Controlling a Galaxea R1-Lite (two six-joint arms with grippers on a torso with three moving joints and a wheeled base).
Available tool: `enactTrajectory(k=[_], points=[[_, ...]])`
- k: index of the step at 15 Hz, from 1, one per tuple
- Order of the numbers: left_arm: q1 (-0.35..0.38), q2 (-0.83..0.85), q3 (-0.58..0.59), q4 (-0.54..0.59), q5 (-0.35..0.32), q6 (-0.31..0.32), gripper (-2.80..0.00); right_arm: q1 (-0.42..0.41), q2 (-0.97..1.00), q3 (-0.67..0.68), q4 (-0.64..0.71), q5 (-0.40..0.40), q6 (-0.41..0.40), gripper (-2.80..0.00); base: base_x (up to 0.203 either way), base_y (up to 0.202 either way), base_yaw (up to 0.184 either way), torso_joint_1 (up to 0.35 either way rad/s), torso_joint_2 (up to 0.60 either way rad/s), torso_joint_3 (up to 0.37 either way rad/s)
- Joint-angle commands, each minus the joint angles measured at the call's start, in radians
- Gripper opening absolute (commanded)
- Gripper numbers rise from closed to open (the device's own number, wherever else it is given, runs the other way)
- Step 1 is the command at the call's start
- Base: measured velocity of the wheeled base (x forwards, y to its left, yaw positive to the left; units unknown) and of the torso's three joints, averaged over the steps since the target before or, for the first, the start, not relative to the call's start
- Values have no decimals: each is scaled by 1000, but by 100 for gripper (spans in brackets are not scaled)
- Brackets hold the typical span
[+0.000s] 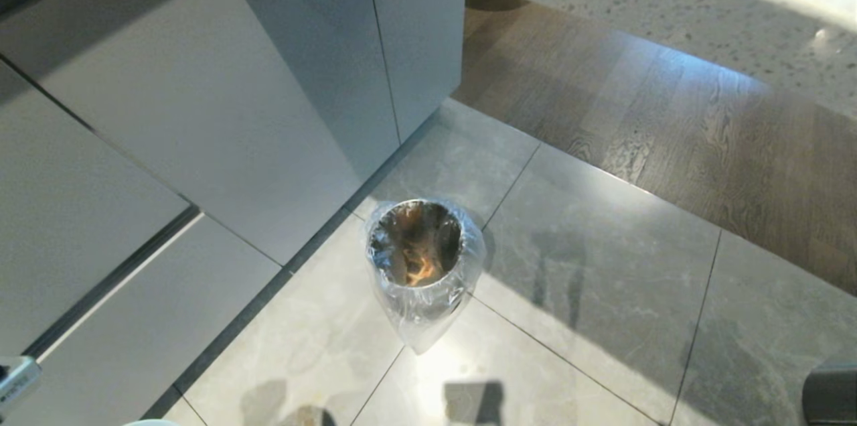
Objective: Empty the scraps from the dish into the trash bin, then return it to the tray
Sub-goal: Move the bowl over the trash can
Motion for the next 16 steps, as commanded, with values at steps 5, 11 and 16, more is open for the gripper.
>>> enactTrajectory(k=[5,11,16], points=[[0,0,-2,9,-1,1,-280,0,0,0,0,0,1,-280,0,0,0,2,3,-197],[-1,-1,-7,12,-2,1,-280,0,0,0,0,0,1,-280,0,0,0,3,3,-200],[-3,0,-13,-2,-15,8,-280,0,0,0,0,0,1,-280,0,0,0,2,4,-139]])
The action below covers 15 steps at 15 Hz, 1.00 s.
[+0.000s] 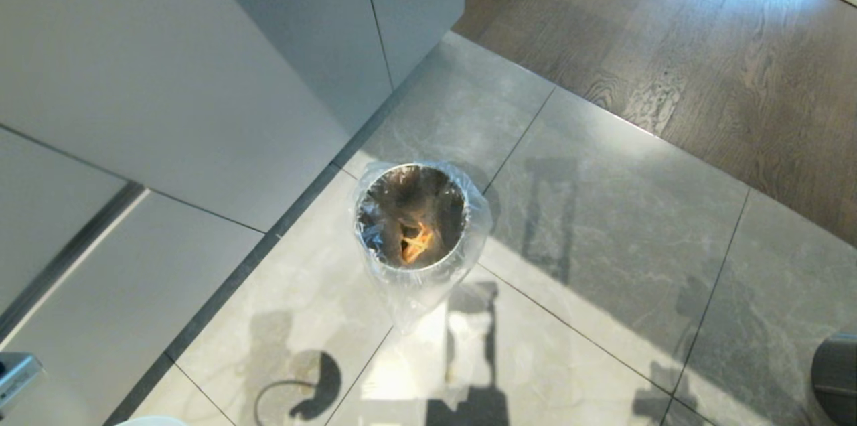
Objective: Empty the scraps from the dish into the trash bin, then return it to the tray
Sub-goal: Move the bowl over the trash can
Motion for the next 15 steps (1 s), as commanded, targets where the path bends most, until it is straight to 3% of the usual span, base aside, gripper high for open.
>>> enactTrajectory(k=[1,9,13,15], points=[[-5,0,-10,-5,-16,2,-280,0,0,0,0,0,1,-280,0,0,0,4,-1,-28],[-14,-1,-33,-11,-17,31,-280,0,0,0,0,0,1,-280,0,0,0,0,0,0],[-14,-11,5,-107,-13,34,-280,0,0,0,0,0,1,-280,0,0,0,0,0,0],[-13,-21,34,-160,-4,105,-280,0,0,0,0,0,1,-280,0,0,0,0,0,0]])
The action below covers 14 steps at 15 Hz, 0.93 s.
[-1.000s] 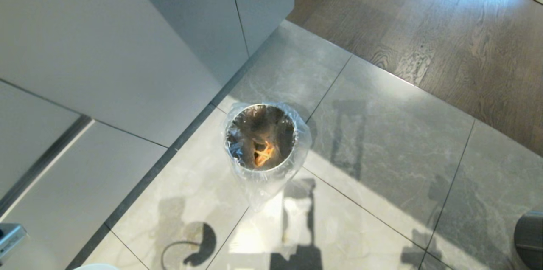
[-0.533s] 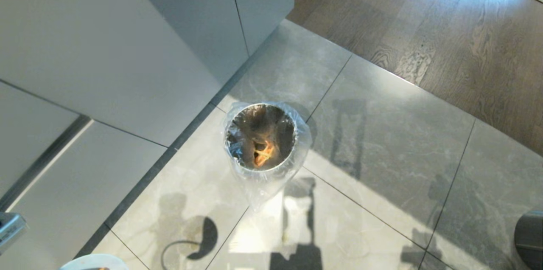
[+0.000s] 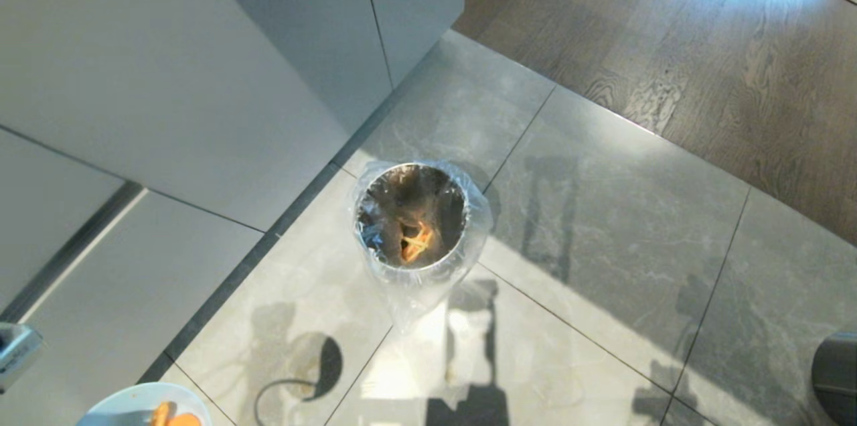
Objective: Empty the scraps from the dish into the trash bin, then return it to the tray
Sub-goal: Move the bowl over the trash can
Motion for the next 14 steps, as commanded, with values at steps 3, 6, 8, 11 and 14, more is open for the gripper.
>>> enactTrajectory(k=[3,6,8,11,14], points=[[1,-13,1,-38,3,56,-280,0,0,0,0,0,1,-280,0,0,0,0,0,0],[2,2,-19,-39,17,104,-280,0,0,0,0,0,1,-280,0,0,0,0,0,0],[2,34,-39,-50,56,152,-280,0,0,0,0,0,1,-280,0,0,0,0,0,0],[-4,122,-59,-133,60,194,-280,0,0,0,0,0,1,-280,0,0,0,0,0,0],[-47,251,-70,-288,60,226,-280,0,0,0,0,0,1,-280,0,0,0,0,0,0]])
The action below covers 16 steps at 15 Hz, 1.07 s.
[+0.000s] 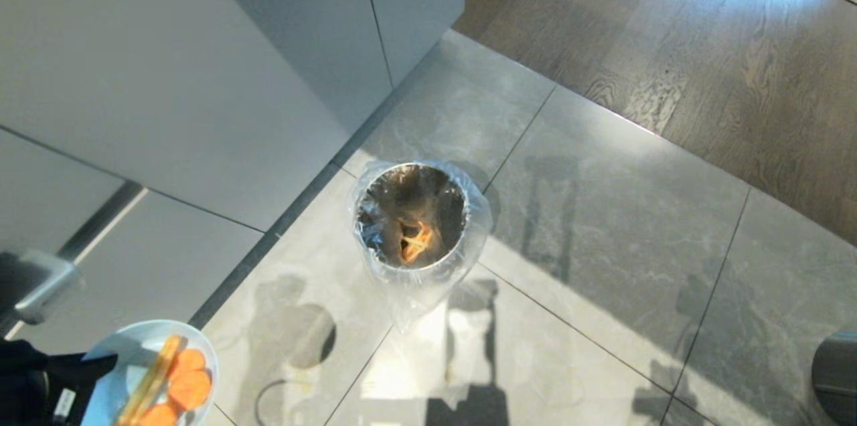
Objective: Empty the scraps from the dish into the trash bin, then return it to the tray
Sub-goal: Move the bowl over the trash can
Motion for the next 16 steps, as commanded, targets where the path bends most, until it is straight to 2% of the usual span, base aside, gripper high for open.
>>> enactTrajectory(k=[1,3,5,8,11,13,16], points=[[-53,140,-4,-118,1,9,-280,0,0,0,0,0,1,-280,0,0,0,0,0,0],[-119,208,-29,-178,5,12,-280,0,0,0,0,0,1,-280,0,0,0,0,0,0],[-194,258,-81,-189,9,14,-280,0,0,0,0,0,1,-280,0,0,0,0,0,0],[-306,332,-131,-202,53,16,-280,0,0,0,0,0,1,-280,0,0,0,0,0,0],[-397,424,-158,-290,89,24,-280,0,0,0,0,0,1,-280,0,0,0,0,0,0],[-429,489,-182,-378,113,75,-280,0,0,0,0,0,1,-280,0,0,0,0,0,0],[-446,575,-281,-487,136,266,-280,0,0,0,0,0,1,-280,0,0,0,0,0,0]])
